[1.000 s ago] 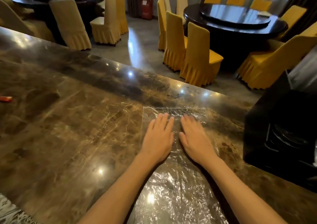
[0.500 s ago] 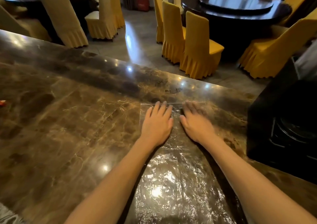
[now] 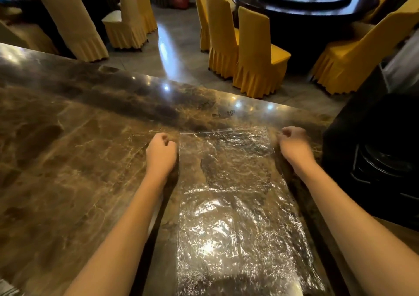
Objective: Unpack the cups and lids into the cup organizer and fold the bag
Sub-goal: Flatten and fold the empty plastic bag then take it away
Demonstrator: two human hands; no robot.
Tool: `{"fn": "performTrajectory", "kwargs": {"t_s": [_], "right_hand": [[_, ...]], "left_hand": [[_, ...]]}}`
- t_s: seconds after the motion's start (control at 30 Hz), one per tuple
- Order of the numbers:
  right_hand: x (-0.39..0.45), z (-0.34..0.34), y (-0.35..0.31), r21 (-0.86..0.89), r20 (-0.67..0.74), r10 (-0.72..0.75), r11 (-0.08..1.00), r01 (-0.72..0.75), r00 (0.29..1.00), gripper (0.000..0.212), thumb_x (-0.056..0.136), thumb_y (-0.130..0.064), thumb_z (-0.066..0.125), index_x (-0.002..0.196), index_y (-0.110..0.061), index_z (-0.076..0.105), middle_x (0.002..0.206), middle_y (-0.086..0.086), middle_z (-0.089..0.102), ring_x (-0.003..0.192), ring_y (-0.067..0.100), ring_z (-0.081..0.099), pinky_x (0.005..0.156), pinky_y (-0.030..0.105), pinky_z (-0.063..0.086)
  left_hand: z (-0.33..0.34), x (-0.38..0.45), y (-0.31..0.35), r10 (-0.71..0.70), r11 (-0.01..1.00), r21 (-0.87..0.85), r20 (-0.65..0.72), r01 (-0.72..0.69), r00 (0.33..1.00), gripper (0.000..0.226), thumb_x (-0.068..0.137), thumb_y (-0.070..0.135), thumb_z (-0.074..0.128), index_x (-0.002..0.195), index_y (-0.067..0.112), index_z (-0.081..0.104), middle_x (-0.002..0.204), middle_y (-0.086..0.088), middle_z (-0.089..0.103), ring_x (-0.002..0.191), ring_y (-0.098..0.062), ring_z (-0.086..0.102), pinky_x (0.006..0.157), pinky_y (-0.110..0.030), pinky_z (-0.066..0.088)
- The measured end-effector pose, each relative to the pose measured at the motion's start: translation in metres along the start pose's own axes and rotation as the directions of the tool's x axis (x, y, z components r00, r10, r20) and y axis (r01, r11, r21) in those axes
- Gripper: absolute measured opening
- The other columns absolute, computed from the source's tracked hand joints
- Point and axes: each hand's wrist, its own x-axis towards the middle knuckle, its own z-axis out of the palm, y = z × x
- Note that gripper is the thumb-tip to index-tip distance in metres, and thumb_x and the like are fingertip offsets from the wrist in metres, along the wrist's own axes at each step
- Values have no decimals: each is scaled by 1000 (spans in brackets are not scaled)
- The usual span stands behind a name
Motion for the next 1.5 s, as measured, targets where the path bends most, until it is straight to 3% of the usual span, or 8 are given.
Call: {"fn": "performTrajectory", "kwargs": {"t_s": [0.13,0.33,0.63,0.83,1.1,1.27,1.4,1.5], "right_hand": [[1,-10,-10,-1,133,162,987,-163,978,16,98,-12,53,93,-4,66,81,13,70,54,18,57,46,27,44],[-3,-11,-8,149,271,294,928,-341,917,19,94,-11,62,104,6,65,75,14,67,32,9,42,30,19,31],[-3,-19,0,230,412,242,905,-357,879,13,84,-4,76,94,0,69,76,13,64,41,8,45,34,18,37],[-9,-39,3,430,417,118,848,-310,901,11,91,-8,68,99,0,71,51,2,54,32,9,35,29,19,27],[-66,-78,12,675,320,-112,724,-144,941,17,97,-10,57,96,-4,73,81,14,76,34,12,43,30,17,32],[-103,-89,22,710,362,-91,671,-211,928,45,103,-38,45,83,-11,75,84,16,77,38,16,54,33,18,33],[-126,-96,35,649,370,-116,742,-168,922,48,102,-43,47,74,-15,74,75,18,72,43,17,58,35,20,37],[-145,-100,47,452,388,-198,892,1,900,30,99,-29,59,77,-15,74,73,17,69,50,16,61,43,25,43]], "left_hand": [[-13,1,4,-276,877,-363,157,315,948,14,103,14,51,106,4,60,99,-13,66,67,-17,65,61,-27,53],[-16,9,5,-324,861,-274,354,429,877,22,103,22,53,100,1,57,83,-17,70,34,-9,48,28,-15,30],[-19,1,7,-238,957,-39,466,289,852,12,90,10,70,79,5,72,47,1,53,34,-7,37,30,-15,24],[-26,-9,11,-40,954,-247,462,171,886,7,95,6,64,88,5,67,53,-2,60,35,-8,44,30,-16,29],[-51,-61,8,126,824,-555,383,119,915,23,93,-10,47,90,2,66,64,-14,68,42,-16,56,34,-19,36],[-59,-97,-5,96,780,-600,398,180,912,22,85,-1,49,82,2,71,69,-15,69,46,-19,59,36,-18,38],[-63,-119,-16,111,818,-554,419,157,901,10,64,20,75,71,12,75,67,-11,69,47,-16,58,37,-20,39],[-62,-131,-33,118,858,-502,398,108,910,20,85,4,70,70,17,74,60,-7,66,47,-16,58,37,-20,40]]}}
